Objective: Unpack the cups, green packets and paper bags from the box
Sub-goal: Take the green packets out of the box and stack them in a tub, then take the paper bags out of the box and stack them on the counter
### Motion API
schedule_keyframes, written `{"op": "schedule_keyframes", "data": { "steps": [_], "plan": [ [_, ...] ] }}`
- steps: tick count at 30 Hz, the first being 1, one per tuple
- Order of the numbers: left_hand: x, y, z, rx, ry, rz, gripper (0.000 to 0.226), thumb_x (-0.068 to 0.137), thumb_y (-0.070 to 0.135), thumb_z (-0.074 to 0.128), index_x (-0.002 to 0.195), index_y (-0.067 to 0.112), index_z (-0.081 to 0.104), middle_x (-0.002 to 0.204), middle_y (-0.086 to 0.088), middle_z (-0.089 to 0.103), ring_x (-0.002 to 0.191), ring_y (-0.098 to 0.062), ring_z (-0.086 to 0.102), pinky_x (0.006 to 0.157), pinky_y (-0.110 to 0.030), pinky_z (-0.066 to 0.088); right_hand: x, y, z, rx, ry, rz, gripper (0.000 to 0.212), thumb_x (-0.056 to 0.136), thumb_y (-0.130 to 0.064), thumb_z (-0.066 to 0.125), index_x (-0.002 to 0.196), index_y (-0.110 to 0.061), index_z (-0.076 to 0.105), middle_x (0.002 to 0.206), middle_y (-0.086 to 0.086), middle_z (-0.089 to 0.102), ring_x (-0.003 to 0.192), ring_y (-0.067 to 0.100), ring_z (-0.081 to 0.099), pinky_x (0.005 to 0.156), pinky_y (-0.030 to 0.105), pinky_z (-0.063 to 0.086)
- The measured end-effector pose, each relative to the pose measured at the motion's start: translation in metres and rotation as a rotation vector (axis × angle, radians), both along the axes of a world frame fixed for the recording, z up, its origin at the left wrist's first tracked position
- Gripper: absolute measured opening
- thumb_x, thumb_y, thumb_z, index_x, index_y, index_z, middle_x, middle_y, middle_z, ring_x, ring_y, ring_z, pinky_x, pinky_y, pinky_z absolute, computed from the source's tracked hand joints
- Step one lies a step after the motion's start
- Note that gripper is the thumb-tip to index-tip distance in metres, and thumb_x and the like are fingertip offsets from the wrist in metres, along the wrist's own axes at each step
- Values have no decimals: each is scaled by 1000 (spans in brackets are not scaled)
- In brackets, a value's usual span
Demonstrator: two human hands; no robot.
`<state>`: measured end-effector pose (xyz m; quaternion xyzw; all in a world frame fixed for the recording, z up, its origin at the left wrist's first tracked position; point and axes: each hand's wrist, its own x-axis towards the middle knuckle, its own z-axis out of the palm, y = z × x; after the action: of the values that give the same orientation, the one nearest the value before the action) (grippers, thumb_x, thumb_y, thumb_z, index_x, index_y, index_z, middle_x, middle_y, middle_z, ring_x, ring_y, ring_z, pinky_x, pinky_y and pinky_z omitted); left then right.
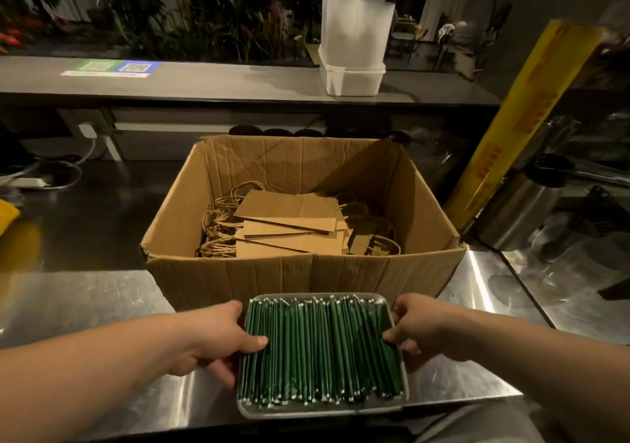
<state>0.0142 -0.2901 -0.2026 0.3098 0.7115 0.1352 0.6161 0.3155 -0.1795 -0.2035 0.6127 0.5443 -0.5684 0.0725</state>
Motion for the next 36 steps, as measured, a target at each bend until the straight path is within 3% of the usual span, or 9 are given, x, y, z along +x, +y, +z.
{"op": "schedule_keyframes", "data": {
  "steps": [6, 9, 12, 15, 19, 23, 26, 30, 36],
  "plan": [
    [-15, 6, 80, 176, -70, 14, 51, 83, 18, 76, 129, 13, 54, 115, -18, 75, 101, -36, 75, 98, -56, 55, 10, 12, 74, 92, 143, -33, 20, 95, -7, 65, 113, 0, 60, 95, 18, 75, 78, 29, 77, 68, 40, 62],
    [-22, 24, 115, 276, -51, 1, 58, 77, 29, 75, 129, 10, 58, 112, -14, 77, 103, -31, 71, 68, -31, 54, 10, 32, 111, 100, 279, -94, 27, 91, -8, 67, 116, 3, 62, 102, 22, 75, 86, 32, 76, 72, 42, 63],
    [-26, 56, 138, 383, -26, 58, 53, 76, 26, 75, 124, 8, 63, 110, -14, 77, 113, -35, 71, 85, -40, 57, 9, 63, 140, 117, 381, -152, 37, 82, -9, 73, 115, 4, 65, 105, 21, 75, 89, 32, 75, 67, 38, 63],
    [-27, 95, 149, 456, 41, 101, 42, 76, 27, 79, 111, 7, 66, 98, -12, 79, 93, -27, 74, 86, -45, 59, 7, 94, 160, 126, 476, -223, 38, 74, -7, 78, 110, 1, 68, 104, 19, 75, 83, 29, 75, 63, 35, 62],
    [-16, 156, 155, 527, 57, 186, 25, 90, 21, 77, 106, 4, 69, 83, -10, 77, 68, -19, 67, 60, -30, 50, 10, 128, 177, 129, 568, -384, 38, 69, -6, 76, 105, 1, 67, 96, 16, 73, 77, 25, 72, 73, 34, 57],
    [14, 227, 181, 639, 25, 234, 30, 91, 25, 76, 117, 11, 71, 117, -10, 74, 114, -33, 66, 108, -51, 47, 17, 159, 181, 168, 633, -607, 43, 81, -2, 67, 122, 8, 63, 107, 18, 72, 96, 26, 61, 105, 37, 50],
    [41, 268, 201, 731, 13, 224, 24, 98, 29, 66, 119, 17, 66, 118, 3, 63, 116, -22, 57, 108, -44, 40, 17, 174, 182, 216, 651, -753, 26, 96, -3, 56, 116, 10, 65, 97, 21, 70, 84, 29, 64, 74, 34, 56],
    [63, 331, 217, 821, -90, 280, 16, 99, 26, 64, 112, 15, 67, 116, -6, 68, 111, -24, 58, 112, -44, 37, 25, 203, 190, 261, 765, -928, 12, 99, -1, 51, 89, 3, 57, 44, 5, 47, 31, 13, 47, 31, 21, 41],
    [113, 411, 202, 789, -96, 341, 21, 103, 25, 59, 118, 20, 45, 117, -6, 53, 104, -26, 54, 99, -44, 47, 23, 278, 187, 280, 917, -1163, 2, 99, -1, 53, 98, 0, 54, 85, 16, 54, 69, 22, 54, 38, 28, 54]
  ]
}}
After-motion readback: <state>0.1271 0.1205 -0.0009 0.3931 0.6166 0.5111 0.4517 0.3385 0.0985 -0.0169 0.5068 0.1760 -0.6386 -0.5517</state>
